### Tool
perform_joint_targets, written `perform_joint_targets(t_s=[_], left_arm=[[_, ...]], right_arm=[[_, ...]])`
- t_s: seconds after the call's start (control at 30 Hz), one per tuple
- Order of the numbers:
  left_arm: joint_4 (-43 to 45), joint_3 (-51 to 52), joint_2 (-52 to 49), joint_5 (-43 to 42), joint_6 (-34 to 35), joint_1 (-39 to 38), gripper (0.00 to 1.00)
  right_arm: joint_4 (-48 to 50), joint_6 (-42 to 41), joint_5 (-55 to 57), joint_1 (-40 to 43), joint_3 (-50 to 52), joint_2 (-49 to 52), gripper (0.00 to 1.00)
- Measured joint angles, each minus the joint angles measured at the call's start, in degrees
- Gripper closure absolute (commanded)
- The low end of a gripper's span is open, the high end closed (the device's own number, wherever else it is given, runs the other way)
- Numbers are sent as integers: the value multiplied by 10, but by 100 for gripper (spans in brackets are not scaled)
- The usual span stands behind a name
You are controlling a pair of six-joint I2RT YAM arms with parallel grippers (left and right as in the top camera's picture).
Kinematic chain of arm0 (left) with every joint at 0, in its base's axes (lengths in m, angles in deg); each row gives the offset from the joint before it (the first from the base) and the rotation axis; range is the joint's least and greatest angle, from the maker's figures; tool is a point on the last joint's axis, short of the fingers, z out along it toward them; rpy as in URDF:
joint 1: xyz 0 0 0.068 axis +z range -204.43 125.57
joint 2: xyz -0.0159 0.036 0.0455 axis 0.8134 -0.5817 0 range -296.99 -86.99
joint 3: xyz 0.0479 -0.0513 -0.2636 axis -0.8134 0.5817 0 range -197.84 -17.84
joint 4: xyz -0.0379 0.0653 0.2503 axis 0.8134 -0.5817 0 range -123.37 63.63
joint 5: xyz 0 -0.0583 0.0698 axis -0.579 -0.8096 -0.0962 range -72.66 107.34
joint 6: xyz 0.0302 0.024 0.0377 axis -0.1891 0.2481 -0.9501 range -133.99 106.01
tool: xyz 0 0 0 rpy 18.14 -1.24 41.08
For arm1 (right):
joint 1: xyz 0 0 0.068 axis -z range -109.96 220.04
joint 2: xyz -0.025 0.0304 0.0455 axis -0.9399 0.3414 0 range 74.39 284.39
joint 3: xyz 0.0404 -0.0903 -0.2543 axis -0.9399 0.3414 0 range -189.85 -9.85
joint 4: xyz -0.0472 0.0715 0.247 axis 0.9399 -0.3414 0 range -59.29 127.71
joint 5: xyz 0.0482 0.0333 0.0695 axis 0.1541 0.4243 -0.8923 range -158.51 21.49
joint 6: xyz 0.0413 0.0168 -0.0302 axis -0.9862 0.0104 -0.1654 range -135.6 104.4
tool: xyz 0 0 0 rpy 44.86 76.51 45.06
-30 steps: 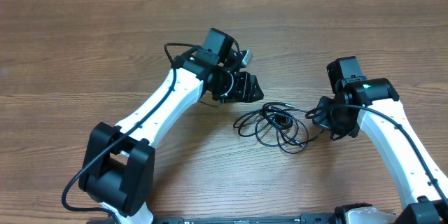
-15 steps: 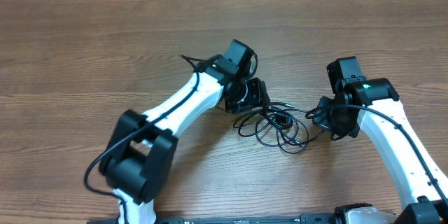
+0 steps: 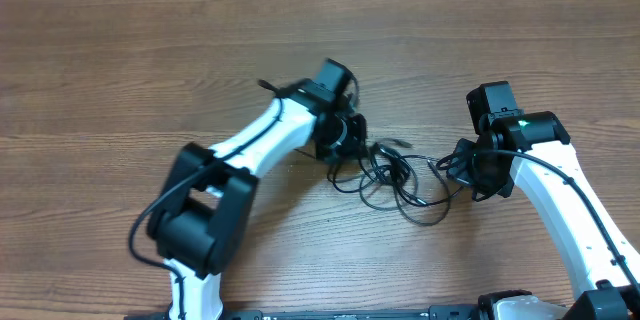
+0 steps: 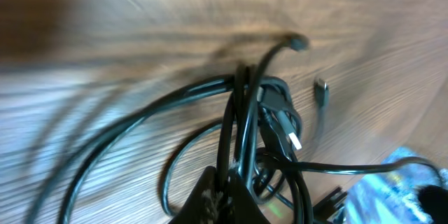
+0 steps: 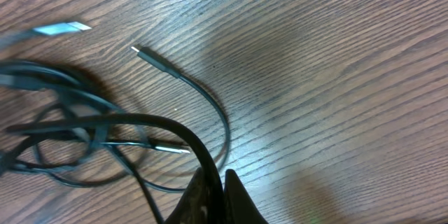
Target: Untangle cables
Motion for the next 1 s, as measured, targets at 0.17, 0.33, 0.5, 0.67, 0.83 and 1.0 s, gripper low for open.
perform_joint_targets(t_s=[0.17, 0.33, 0.5, 0.67, 0.83, 1.0], left_arm=[[-19, 0, 73, 0, -43, 60, 96], [-38, 0, 181, -9, -93, 115, 96], [-46, 0, 248, -17, -123, 146, 96], [-59, 0, 282, -21, -140, 191, 94], [-100, 0, 285, -14, -155, 226, 83], [-156, 0, 286, 21, -175, 224, 70]], right_arm=[[0, 0, -2, 0, 0, 0, 96], [2, 0, -8, 0, 0, 0, 96], [2, 0, -10, 0, 0, 0, 96], [2, 0, -14, 0, 0, 0, 96], [0, 0, -12, 0, 0, 0, 96], [0, 0, -7, 0, 0, 0, 96]])
